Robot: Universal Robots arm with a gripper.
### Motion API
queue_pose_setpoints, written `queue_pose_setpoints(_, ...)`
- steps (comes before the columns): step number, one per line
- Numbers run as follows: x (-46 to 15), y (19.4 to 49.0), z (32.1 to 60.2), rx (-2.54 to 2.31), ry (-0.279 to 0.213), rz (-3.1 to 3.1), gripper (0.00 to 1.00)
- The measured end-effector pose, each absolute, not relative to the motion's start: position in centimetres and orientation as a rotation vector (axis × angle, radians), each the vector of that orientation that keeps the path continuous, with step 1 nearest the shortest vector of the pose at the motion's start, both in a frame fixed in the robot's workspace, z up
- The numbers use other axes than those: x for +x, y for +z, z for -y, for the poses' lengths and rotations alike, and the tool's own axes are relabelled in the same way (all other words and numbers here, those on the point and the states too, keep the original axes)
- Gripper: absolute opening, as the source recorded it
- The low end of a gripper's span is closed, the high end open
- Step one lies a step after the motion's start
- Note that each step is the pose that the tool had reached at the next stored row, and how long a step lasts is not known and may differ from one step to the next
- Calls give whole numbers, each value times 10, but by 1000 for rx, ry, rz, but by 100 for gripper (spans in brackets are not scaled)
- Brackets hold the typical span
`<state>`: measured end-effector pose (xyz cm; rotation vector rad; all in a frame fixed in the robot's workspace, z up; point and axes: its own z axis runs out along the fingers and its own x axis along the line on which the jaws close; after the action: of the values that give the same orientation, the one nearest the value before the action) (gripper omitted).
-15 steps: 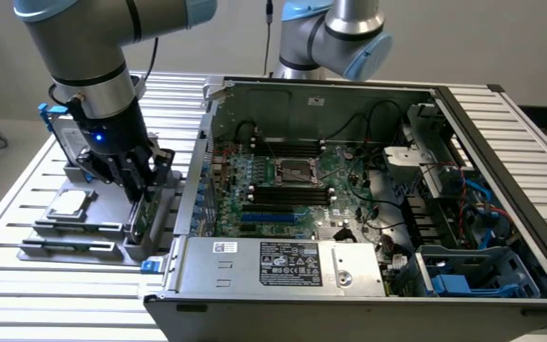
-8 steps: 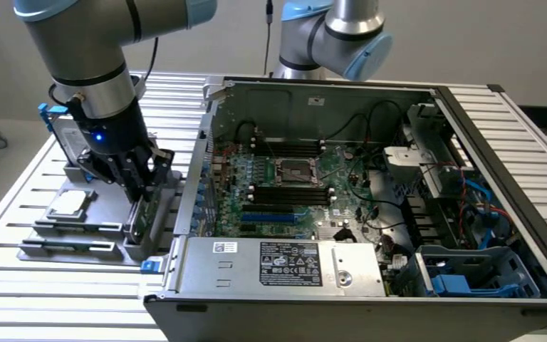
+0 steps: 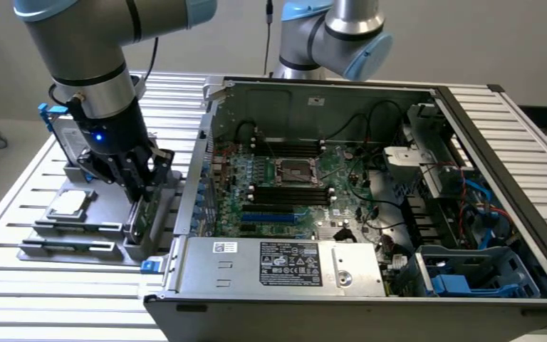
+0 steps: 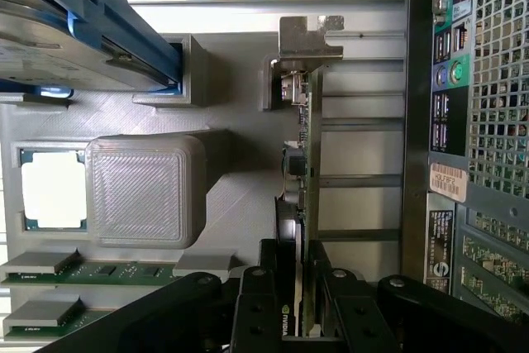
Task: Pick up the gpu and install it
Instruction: 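Pick up the gpu and move the gpu toward the slot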
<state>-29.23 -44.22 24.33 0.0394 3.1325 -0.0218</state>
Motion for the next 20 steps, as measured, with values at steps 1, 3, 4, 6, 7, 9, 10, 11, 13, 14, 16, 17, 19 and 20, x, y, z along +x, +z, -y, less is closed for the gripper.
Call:
queue_pose_setpoints(1, -292, 243, 442, 39, -22, -3132, 26)
queue_pose_setpoints(3, -292, 243, 442, 39, -22, -3132, 26)
queue_pose_setpoints(4, -292, 243, 442, 39, -22, -3132, 26)
queue_pose_setpoints(6, -292, 243, 442, 39, -22, -3132, 26)
queue_pose_setpoints(7, -292, 243, 442, 39, -22, -3132, 26)
queue_pose_setpoints(9, -292, 243, 442, 39, -22, -3132, 26)
queue_pose_setpoints(10, -292, 243, 442, 39, -22, -3132, 26)
queue_pose_setpoints(11, -292, 243, 442, 39, -21, -3132, 26)
queue_pose_setpoints(13, -292, 245, 442, 39, -22, -3132, 26)
queue_pose_setpoints(14, -292, 246, 442, 40, -22, -3132, 26)
queue_pose_setpoints(16, -292, 249, 442, 39, -22, -3131, 26)
queue_pose_setpoints(17, -292, 250, 442, 40, -22, -3131, 26)
queue_pose_setpoints(19, -292, 254, 442, 40, -22, -3131, 26)
queue_pose_setpoints(20, -292, 256, 442, 40, -22, -3131, 26)
